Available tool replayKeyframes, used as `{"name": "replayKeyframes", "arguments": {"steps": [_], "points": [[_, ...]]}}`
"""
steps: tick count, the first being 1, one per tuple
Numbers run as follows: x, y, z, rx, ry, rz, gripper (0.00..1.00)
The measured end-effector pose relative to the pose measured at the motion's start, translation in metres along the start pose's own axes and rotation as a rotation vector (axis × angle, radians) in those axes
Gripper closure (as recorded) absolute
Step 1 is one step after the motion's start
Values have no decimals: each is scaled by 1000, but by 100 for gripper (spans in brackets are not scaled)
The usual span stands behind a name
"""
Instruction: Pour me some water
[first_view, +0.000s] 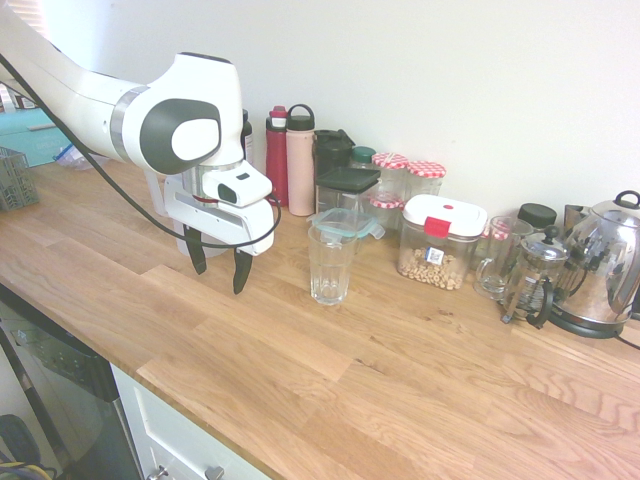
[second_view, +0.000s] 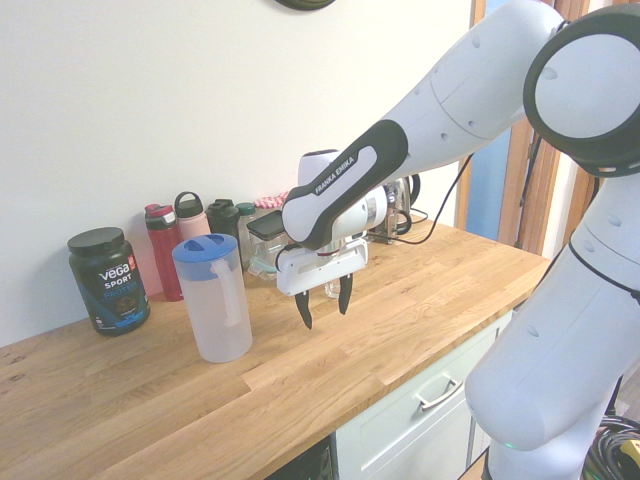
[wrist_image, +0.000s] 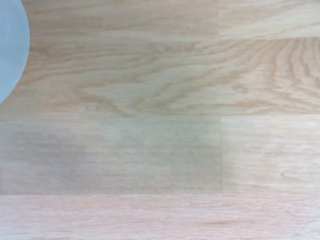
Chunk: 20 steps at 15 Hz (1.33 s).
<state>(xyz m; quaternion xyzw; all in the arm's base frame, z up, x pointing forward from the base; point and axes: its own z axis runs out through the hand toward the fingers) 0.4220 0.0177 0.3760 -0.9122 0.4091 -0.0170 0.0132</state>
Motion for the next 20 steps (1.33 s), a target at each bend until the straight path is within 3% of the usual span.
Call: {"name": "replayKeyframes", "arguments": {"steps": [5,12,16,20], "points": [[-4,-5,-18,16,40,-5,0],[-92,-30,-147,138,155,3,0],[-149,-80,-166,165,183,-20,0],[-160,-121,-160,153,205,7,0]]}}
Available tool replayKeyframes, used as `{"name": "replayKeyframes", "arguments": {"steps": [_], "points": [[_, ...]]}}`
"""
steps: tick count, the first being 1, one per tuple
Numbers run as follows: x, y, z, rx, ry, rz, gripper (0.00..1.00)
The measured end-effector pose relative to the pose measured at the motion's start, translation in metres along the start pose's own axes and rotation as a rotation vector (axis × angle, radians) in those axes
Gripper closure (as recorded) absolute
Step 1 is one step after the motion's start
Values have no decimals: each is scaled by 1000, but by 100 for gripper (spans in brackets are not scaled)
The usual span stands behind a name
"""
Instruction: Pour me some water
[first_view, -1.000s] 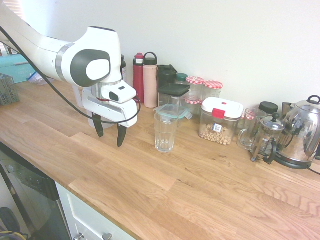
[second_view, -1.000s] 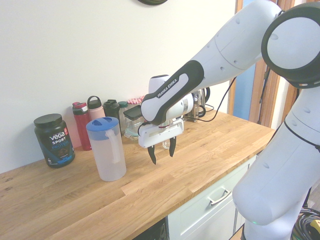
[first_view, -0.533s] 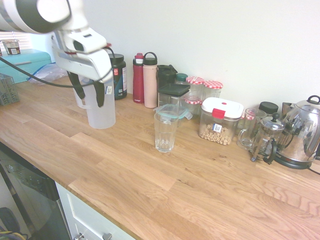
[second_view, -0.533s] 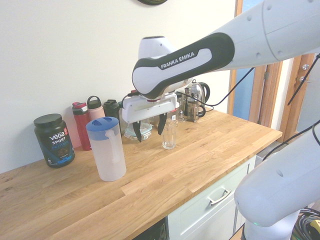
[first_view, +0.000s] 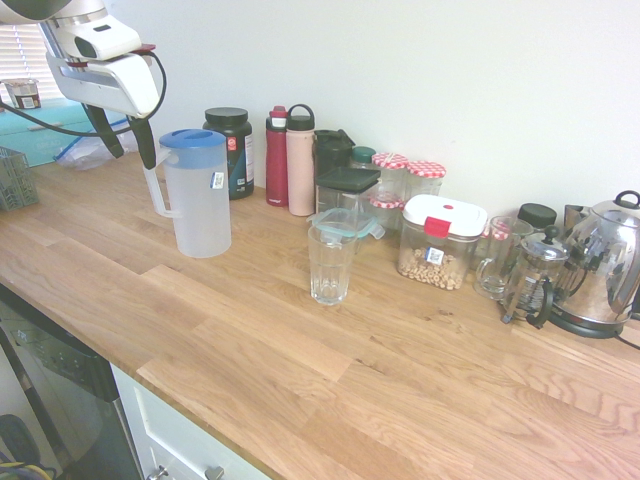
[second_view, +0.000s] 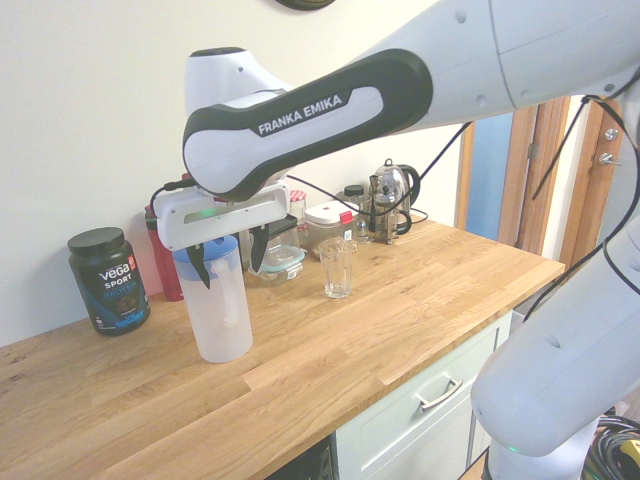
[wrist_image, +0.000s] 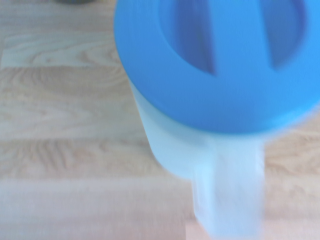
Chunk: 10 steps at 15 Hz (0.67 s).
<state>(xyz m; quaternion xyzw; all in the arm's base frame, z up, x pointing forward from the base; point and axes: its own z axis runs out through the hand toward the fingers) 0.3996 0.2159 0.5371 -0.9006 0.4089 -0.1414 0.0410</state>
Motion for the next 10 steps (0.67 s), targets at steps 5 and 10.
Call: {"name": "replayKeyframes", "arguments": {"steps": [5,10], "points": [[11,-24,33,-19,16,16,0],[28,-26,53,14,14,34,100]]}}
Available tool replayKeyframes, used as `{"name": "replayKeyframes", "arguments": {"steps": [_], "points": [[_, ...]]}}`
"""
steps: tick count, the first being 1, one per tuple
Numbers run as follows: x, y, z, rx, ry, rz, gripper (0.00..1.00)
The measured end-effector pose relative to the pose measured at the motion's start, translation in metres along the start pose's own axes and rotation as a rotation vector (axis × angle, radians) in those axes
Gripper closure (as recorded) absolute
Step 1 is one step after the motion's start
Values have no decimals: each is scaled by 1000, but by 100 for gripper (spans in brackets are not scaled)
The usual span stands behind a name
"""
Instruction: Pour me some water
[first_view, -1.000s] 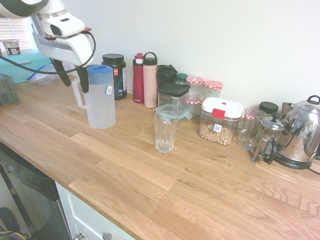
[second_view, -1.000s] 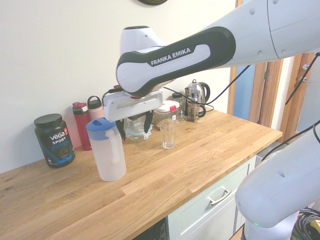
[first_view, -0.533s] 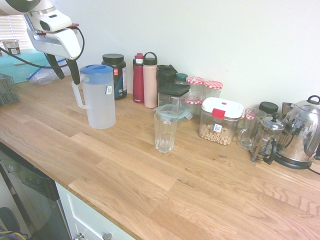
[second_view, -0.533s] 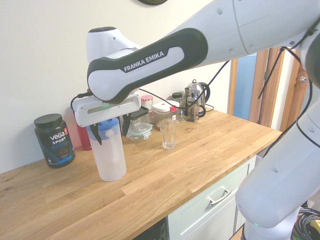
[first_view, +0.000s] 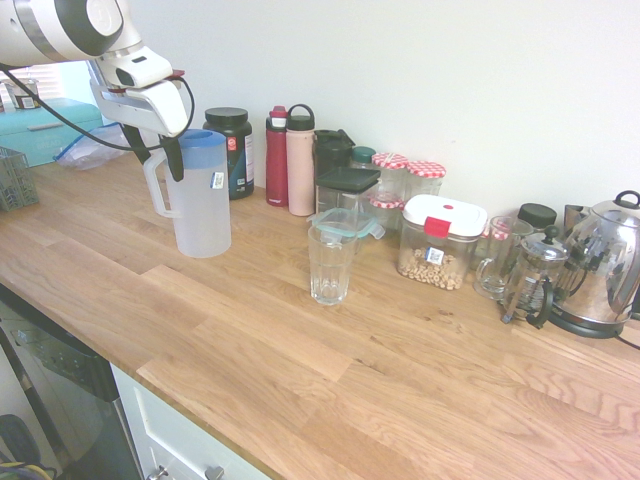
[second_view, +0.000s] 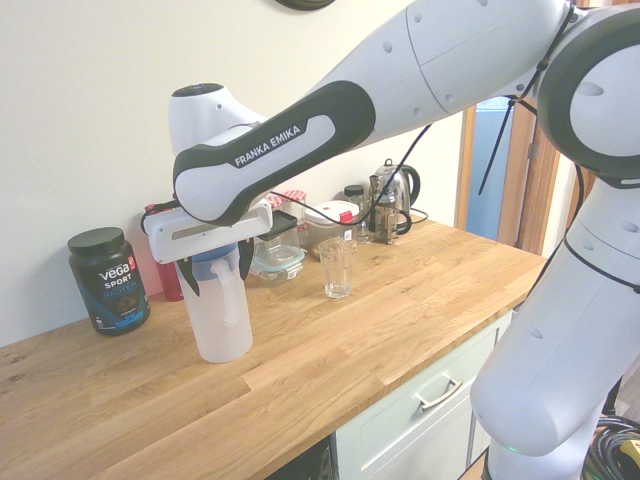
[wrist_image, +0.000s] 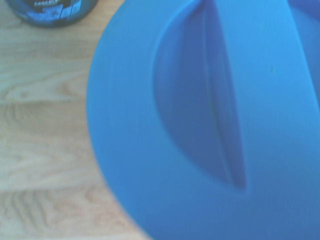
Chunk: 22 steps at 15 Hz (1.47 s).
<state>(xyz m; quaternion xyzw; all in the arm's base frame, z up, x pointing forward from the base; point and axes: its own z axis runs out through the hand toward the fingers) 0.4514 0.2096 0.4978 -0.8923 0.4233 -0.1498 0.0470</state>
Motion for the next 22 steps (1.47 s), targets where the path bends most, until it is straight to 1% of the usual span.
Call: {"name": "replayKeyframes", "arguments": {"steps": [2,5,9,22], "points": [[-3,3,8,13,2,-11,100],[-12,13,16,0,20,-38,100],[-12,15,7,10,64,-47,100],[-15,15,5,10,62,-47,100]]}}
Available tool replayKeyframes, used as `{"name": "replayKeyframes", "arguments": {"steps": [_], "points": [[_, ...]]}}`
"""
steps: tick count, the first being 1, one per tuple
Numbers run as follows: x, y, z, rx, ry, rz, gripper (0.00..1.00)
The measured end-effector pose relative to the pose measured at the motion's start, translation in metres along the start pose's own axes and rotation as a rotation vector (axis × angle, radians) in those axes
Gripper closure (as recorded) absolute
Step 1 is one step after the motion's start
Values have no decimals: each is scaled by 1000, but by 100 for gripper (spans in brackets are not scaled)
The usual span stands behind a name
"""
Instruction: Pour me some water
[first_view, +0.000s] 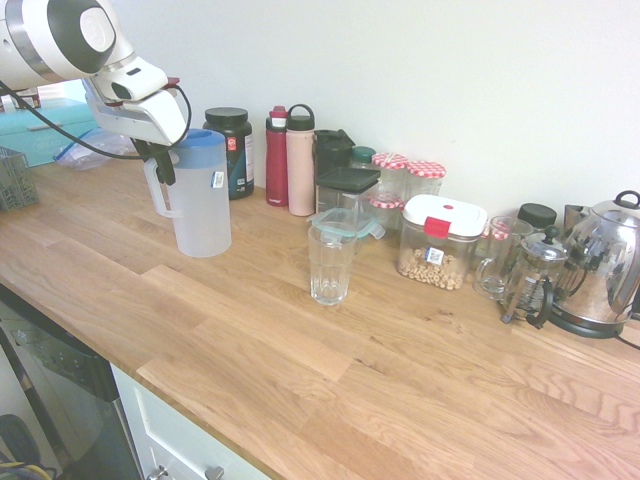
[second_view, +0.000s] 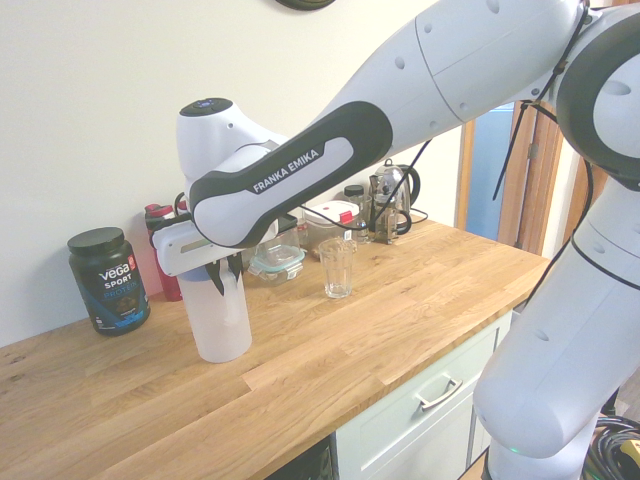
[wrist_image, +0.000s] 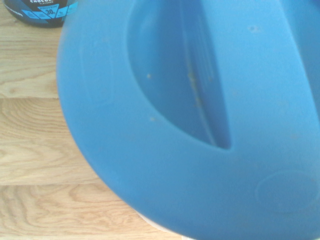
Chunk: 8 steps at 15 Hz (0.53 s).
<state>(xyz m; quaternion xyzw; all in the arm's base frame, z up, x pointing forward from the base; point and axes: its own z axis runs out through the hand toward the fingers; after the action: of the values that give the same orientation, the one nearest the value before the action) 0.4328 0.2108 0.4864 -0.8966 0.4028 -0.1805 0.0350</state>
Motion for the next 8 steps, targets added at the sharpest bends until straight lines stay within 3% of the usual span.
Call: {"name": "replayKeyframes", "arguments": {"steps": [8], "points": [[3,6,-25,38,-24,22,100]]}}
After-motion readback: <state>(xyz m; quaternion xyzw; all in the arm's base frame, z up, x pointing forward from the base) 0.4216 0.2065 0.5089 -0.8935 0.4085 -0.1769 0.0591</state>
